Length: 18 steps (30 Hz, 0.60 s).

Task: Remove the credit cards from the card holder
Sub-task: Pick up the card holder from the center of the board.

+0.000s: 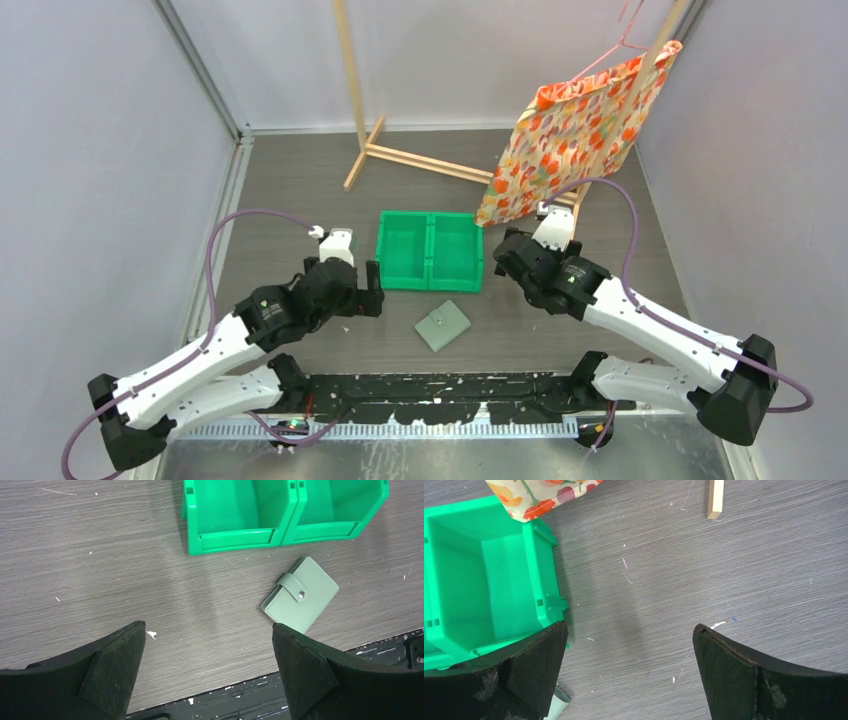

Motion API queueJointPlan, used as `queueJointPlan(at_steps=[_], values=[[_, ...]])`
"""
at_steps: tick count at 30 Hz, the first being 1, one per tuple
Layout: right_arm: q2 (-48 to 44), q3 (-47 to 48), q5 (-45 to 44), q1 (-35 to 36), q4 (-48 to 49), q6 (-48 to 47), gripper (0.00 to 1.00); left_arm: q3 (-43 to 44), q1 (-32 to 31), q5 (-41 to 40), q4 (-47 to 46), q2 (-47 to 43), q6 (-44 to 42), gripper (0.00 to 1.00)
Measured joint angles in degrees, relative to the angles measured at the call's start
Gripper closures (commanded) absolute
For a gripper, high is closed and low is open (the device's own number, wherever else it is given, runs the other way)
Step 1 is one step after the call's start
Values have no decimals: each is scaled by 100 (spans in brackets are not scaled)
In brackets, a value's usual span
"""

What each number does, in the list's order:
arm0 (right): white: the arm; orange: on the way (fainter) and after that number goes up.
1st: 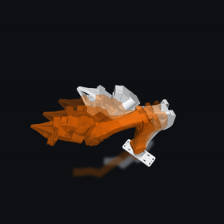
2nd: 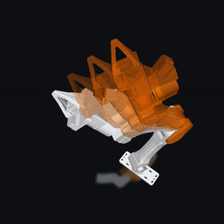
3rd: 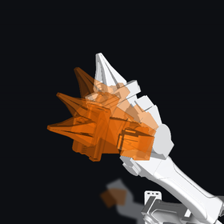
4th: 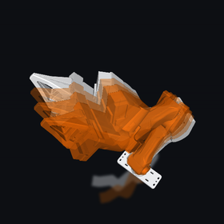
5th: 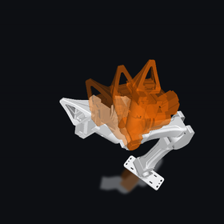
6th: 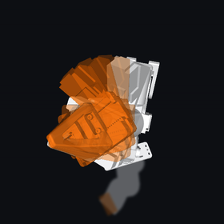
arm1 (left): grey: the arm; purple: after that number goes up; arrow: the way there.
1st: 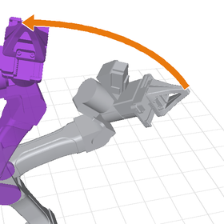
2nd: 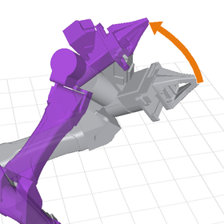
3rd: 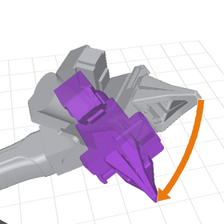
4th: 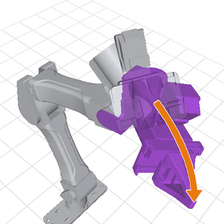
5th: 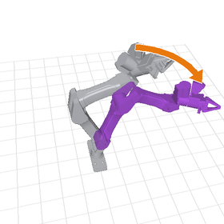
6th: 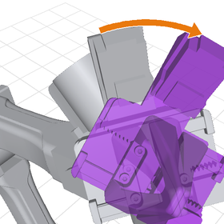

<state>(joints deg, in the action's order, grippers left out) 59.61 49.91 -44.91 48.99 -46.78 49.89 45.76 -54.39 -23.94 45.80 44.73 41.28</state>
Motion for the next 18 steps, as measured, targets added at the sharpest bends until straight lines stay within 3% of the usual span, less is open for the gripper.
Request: queueJointPlan(at_steps=[14,18], values=[[-153,-109,35,0,22,-28,0,13,0,24,7,-37,2,0],[-227,-280,404,0,321,-269,0,24,0,57,20,90,17,0]])
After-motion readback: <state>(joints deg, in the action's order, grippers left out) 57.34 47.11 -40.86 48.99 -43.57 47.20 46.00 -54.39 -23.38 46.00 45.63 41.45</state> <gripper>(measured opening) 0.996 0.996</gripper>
